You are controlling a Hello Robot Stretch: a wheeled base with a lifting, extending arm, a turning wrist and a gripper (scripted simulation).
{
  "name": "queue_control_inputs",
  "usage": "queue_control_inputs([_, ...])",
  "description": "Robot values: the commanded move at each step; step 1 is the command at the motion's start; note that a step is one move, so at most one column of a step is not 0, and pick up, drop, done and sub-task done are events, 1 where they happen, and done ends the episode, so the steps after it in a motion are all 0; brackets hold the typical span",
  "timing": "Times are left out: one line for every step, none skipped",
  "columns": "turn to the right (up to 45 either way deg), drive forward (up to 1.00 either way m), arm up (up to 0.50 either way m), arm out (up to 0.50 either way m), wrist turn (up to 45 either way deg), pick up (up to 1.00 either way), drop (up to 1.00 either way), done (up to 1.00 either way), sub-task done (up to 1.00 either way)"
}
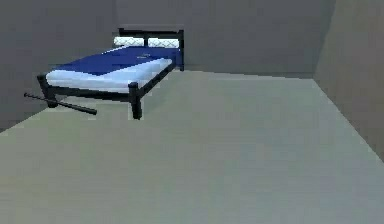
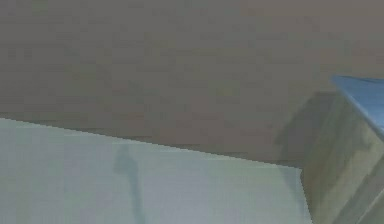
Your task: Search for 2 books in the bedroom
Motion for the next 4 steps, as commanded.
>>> queue_control_inputs([0.0, 1.00, 0.00, 0.00, 0.0, 0.00, 0.00, 0.00, 0.00])
queue_control_inputs([0.0, 1.00, 0.00, 0.00, 0.0, 0.00, 0.00, 0.00, 0.00])
queue_control_inputs([0.0, 0.80, 0.00, 0.00, 0.0, 0.00, 0.00, 0.00, 0.00])
queue_control_inputs([-42.0, 0.00, 0.00, 0.00, 0.0, 0.00, 0.00, 0.00, 0.00])
